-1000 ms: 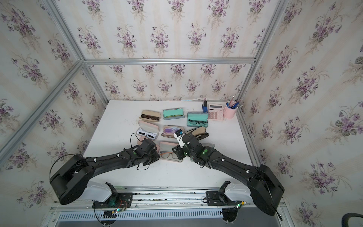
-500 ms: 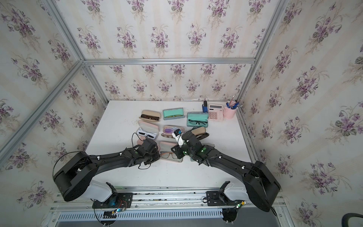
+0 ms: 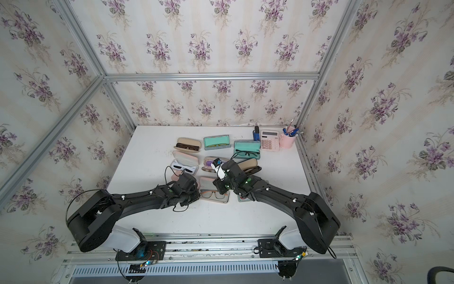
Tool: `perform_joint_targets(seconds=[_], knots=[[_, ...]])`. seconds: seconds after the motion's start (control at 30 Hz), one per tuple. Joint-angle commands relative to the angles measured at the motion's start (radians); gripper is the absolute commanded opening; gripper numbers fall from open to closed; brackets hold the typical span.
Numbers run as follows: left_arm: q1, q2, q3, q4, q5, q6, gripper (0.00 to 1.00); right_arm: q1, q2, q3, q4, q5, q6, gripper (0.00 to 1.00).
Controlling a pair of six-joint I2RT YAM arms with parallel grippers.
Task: Close the glasses case
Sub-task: Close the glasses case at the center of the board.
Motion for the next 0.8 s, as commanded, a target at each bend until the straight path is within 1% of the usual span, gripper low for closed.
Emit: perform_joint_targets(seconds=[0.0, 0.2, 0.4, 0.5, 0.6, 0.77], knots=[[0.001, 0.004, -0.001, -0.010, -0.013, 0.008, 0.27, -0.001, 0.038, 0.025, -0.052, -0.008, -0.071, 0.33], [0.000, 0.006, -0.004, -0.006, -0.012, 0.004, 0.27, -0.002, 0.094, 0.064, -0.057, 0.004, -0.100, 0.36], [0.001, 0.007, -0.003, -0.008, -0.013, 0.008, 0.27, -0.002, 0.141, 0.097, -0.064, 0.033, -0.120, 0.36], [0.001, 0.007, 0.000, -0.013, -0.014, 0.010, 0.27, -0.002, 0.138, 0.113, -0.070, 0.044, -0.128, 0.37], [0.001, 0.008, 0.001, -0.013, -0.016, 0.011, 0.27, -0.001, 0.119, 0.129, -0.080, 0.029, -0.132, 0.37], [0.001, 0.017, -0.001, -0.013, -0.017, 0.011, 0.27, -0.003, 0.101, 0.142, -0.097, 0.035, -0.151, 0.41]])
